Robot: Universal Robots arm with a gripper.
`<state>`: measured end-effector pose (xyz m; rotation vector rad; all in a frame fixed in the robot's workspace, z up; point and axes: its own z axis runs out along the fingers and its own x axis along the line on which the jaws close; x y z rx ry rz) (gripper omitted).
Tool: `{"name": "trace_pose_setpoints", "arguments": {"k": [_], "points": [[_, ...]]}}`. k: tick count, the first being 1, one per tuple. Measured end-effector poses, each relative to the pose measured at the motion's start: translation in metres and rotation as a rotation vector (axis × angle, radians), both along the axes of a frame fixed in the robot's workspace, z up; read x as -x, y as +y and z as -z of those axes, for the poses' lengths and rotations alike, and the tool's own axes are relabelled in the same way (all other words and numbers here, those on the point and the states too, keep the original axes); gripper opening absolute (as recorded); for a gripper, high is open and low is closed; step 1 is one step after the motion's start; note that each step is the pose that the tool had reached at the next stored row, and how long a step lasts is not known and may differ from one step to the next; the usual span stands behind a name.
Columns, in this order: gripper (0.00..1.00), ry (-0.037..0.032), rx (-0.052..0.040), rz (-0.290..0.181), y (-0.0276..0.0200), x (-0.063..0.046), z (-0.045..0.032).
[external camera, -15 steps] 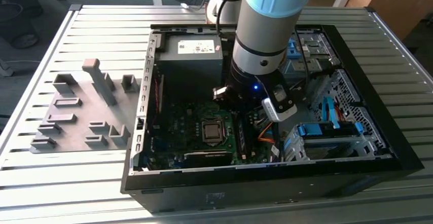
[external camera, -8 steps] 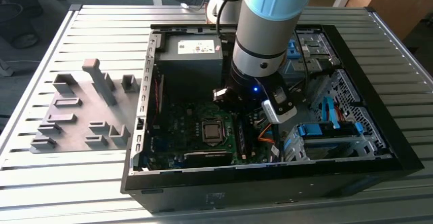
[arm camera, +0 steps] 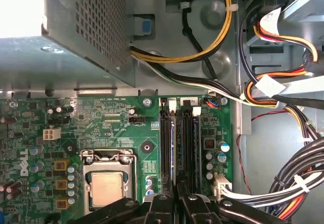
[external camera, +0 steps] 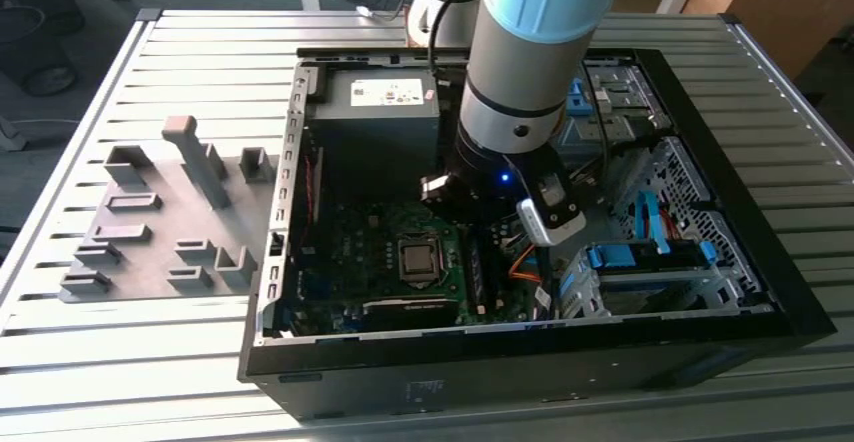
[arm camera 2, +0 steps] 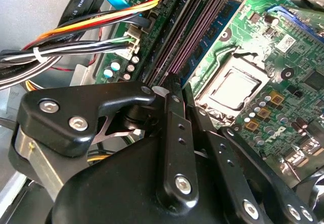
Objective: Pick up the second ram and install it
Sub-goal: 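Insert the second ram into the second slot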
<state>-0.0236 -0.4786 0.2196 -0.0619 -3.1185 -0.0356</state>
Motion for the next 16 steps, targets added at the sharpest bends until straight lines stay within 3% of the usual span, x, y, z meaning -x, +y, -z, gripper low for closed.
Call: {"name": "trace_pose_setpoints", "arguments": {"k": [16], "points": [[0.14,0.0,0.0013,0.003,0.0,-0.0002,0.0056]]}}
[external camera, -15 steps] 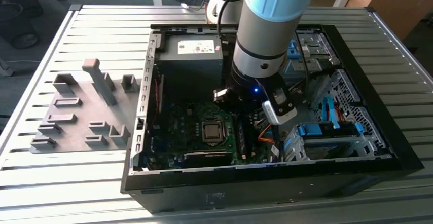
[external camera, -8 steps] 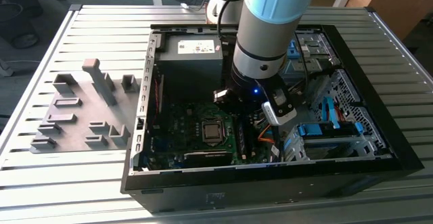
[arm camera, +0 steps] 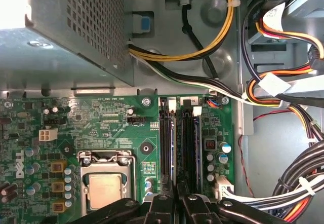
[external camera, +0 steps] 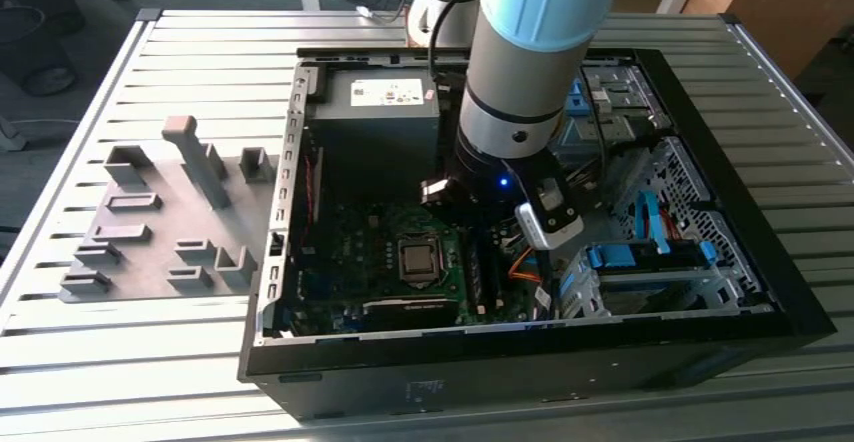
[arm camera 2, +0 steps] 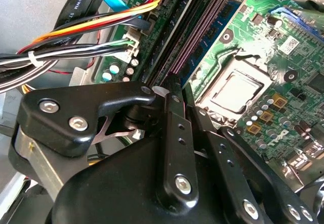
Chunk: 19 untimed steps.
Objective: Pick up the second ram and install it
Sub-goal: 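Insert the second ram into the second slot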
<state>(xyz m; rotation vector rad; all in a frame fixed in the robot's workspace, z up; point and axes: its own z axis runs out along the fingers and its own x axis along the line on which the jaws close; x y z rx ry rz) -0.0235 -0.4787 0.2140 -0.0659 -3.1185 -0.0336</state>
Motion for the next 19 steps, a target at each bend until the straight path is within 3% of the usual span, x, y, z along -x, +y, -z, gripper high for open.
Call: {"name": "trace_pose_setpoints", "arguments": {"k": [10,15,19], "points": [[0.14,0.0,-0.0018,0.0,0.0,0.0001,0.0017],[0.14,0.0,-0.0155,0.0,-0.0003,0.0001,-0.0008],[0.14,-0.0001,-0.0321,0.0,-0.0003,0.0001,-0.0008]]}}
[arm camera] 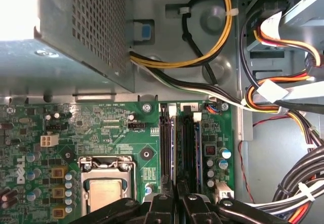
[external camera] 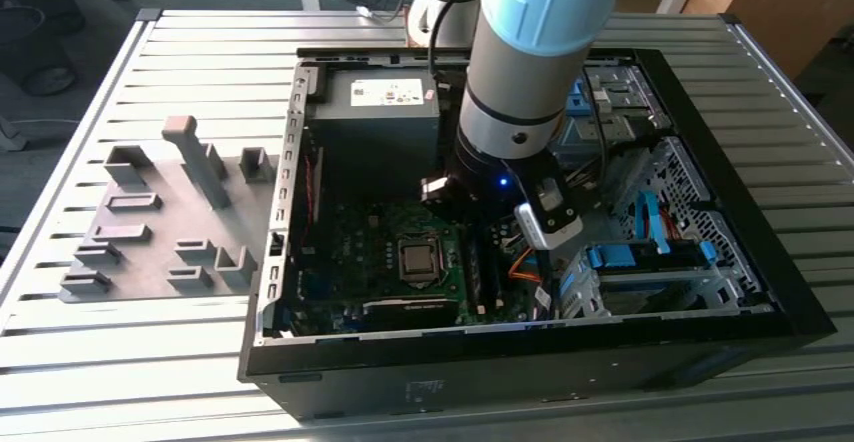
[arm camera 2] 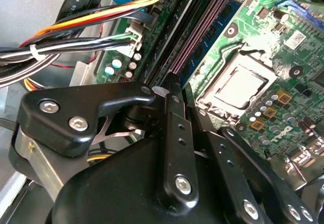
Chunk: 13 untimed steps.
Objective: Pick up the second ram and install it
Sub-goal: 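Insert the second ram into the second slot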
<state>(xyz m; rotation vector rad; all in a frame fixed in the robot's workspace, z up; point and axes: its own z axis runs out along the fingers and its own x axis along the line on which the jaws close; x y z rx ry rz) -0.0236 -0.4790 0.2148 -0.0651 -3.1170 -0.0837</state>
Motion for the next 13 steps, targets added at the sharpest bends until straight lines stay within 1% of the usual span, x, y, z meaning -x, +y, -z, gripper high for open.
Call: {"name": "trace_pose_setpoints", "arguments": {"k": [3,8,13], "points": [[0.14,0.0,-0.0005,0.0,-0.0002,0.0,0.0003],[0.14,0.0,-0.0005,0.0,-0.0024,0.0,0.0006],[0.14,0.0,-0.0005,0.0,-0.0025,0.0,0.0023]]}}
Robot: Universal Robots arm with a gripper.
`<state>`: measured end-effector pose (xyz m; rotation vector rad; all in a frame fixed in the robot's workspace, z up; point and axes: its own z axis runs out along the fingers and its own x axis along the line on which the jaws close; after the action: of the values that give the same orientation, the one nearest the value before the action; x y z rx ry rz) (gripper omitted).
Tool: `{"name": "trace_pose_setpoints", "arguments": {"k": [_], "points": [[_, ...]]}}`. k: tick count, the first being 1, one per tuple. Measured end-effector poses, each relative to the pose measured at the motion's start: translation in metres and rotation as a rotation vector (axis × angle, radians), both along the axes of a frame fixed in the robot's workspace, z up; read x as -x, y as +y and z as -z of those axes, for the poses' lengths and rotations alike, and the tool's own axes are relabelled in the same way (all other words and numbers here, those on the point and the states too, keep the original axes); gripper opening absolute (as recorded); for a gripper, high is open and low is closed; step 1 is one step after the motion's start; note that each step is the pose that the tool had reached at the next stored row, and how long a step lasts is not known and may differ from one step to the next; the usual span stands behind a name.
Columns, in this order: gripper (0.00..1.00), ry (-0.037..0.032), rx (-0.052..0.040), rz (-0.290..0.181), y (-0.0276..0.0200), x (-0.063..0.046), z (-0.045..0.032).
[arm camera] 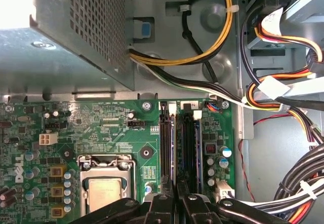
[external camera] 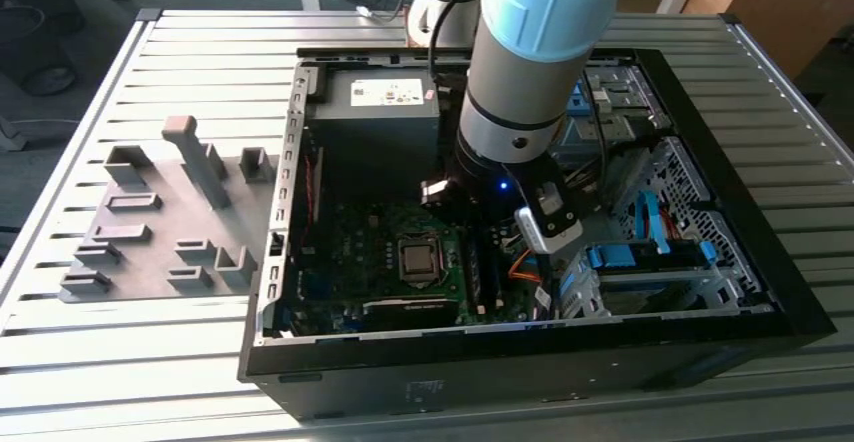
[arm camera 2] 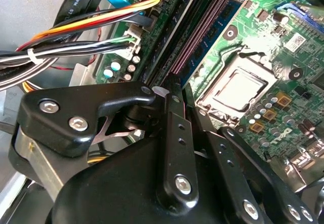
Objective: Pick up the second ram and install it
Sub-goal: 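Insert the second ram into the second slot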
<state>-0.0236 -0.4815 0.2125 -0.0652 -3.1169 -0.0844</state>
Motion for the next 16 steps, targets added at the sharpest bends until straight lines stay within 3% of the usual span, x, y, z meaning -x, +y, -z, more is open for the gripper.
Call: {"name": "trace_pose_setpoints", "arguments": {"k": [16], "points": [[0.14,-0.0001,0.0006,-0.002,0.0,0.0,0.0001]]}}
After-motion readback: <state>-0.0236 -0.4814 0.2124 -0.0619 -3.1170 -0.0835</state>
